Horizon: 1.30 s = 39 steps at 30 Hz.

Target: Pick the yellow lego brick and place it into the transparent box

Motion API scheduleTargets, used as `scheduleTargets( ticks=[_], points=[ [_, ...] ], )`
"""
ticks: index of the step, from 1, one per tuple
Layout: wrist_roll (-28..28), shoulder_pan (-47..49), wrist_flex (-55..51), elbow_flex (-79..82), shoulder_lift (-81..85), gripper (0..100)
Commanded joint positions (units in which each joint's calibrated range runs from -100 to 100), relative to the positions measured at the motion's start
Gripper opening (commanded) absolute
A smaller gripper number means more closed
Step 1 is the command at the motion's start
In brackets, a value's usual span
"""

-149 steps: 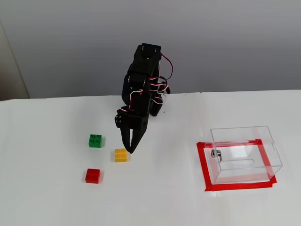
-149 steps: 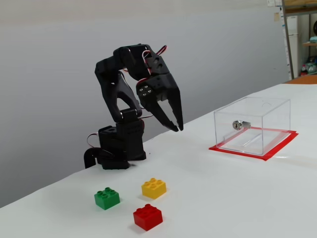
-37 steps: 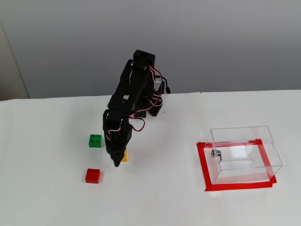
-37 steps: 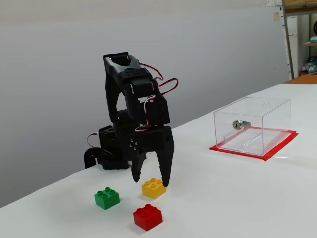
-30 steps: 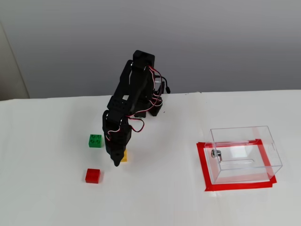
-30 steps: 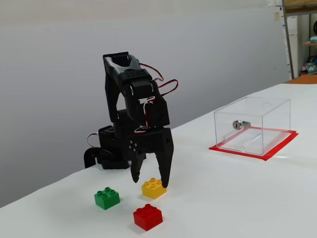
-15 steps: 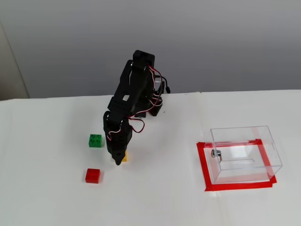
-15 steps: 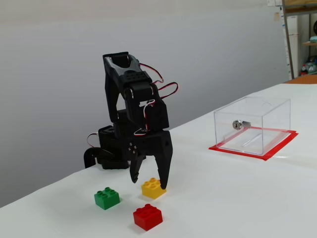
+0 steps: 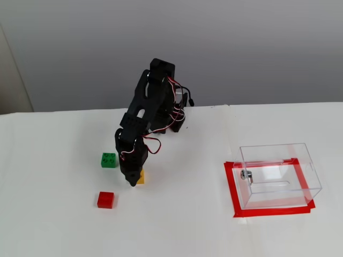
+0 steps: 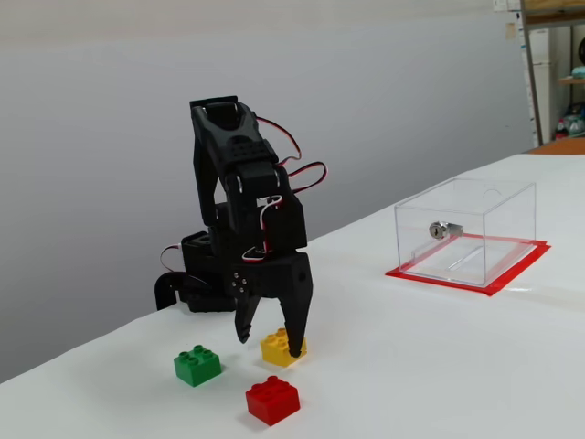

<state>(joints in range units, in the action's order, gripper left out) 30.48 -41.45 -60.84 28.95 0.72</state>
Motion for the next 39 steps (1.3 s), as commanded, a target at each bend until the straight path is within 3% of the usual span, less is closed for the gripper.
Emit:
scheduleTargets(
  ticks=[1,15,22,32,39],
  points=[
    [-0.58,0.09,0.27,-0.74,0.43,35],
    [-0.47,0.16,3.57,-0.02,-0.25,34],
    [-0.79,0.31,3.92,-0.02,-0.34,16],
    [-0.84,0.31,3.92,-0.02,-0.34,7],
    [-0.84,1.12,3.57,-0.65,0.68,8]
  ],
)
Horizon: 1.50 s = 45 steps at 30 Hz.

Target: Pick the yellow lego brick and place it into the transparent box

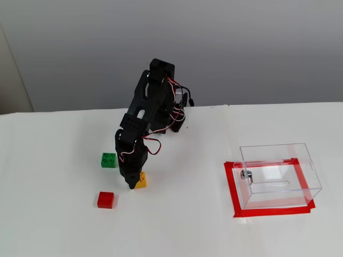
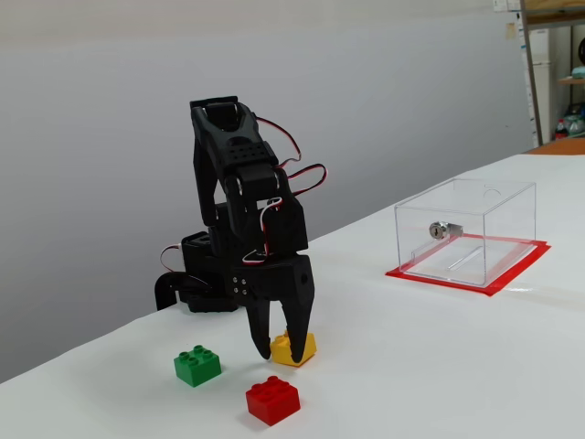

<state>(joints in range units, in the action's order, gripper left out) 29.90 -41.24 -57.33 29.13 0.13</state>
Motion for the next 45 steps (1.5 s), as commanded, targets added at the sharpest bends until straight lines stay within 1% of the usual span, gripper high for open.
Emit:
scheduleTargets(
  ticks=[1,8,12,15,23,35,41,45],
  points=[
    [-0.25,1.35,-0.20,-1.19,1.44,8],
    [-0.30,6.67,-1.25,-4.17,10.95,8],
    [-0.30,12.15,-1.25,-5.80,17.40,8],
    [-0.30,17.62,-1.25,-7.43,22.15,8],
    [-0.30,36.62,-1.25,-12.04,31.57,8],
    [-0.36,63.16,-1.25,-17.10,33.94,8],
    [-3.64,74.99,-0.38,-17.10,32.92,8],
    [-5.16,80.76,-0.38,-18.64,29.61,8]
  ],
)
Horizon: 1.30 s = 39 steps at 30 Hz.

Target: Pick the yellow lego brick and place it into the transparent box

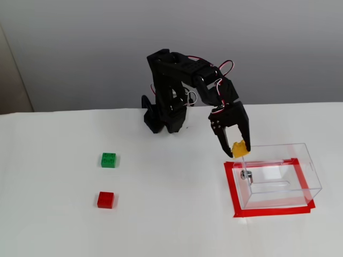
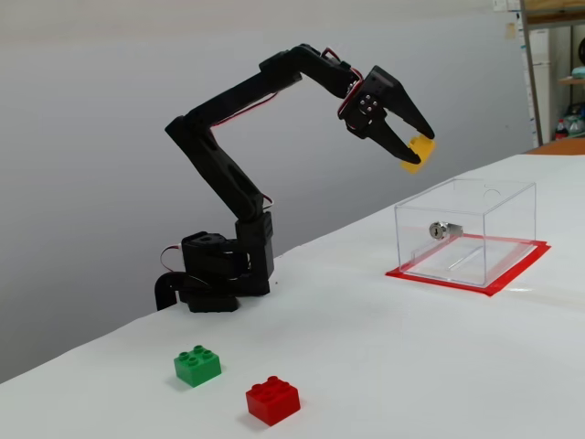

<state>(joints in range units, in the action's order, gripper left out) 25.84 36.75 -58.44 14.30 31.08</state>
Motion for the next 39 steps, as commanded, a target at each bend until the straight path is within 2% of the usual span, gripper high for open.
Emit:
scheduleTargets(
  ticks=[1,4,19,32,39],
  points=[
    [-1.73,4.02,0.74,-5.08,-2.44,8],
    [-3.09,6.54,0.74,-10.41,-7.62,8],
    [-3.14,10.75,0.74,-39.61,-37.65,8],
    [-3.19,13.27,0.56,-39.98,-39.18,9],
    [-3.19,12.82,-0.05,-39.98,-38.93,22]
  ],
)
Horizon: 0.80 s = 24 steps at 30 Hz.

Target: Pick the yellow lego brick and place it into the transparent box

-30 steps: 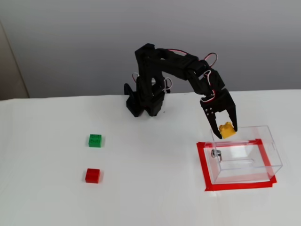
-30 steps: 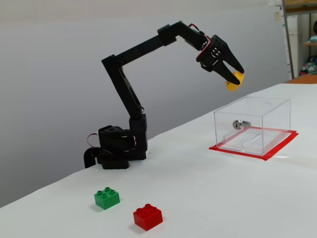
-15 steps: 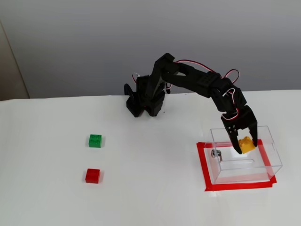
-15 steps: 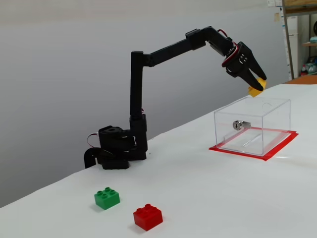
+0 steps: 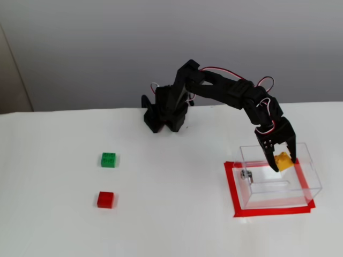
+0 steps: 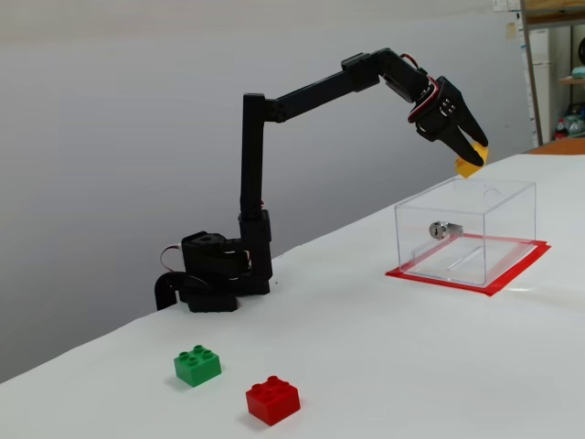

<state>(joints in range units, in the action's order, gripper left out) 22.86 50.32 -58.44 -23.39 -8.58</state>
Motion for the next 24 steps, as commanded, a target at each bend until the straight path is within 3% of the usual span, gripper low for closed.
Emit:
scheduleTargets(
  ticks=[1,16,24],
  points=[
    [-0.21,-0.82,-0.05,-2.29,0.73,22],
    [-0.21,-1.93,-0.13,-2.92,0.82,22],
    [-0.21,-8.29,-1.09,0.88,8.63,22]
  ],
)
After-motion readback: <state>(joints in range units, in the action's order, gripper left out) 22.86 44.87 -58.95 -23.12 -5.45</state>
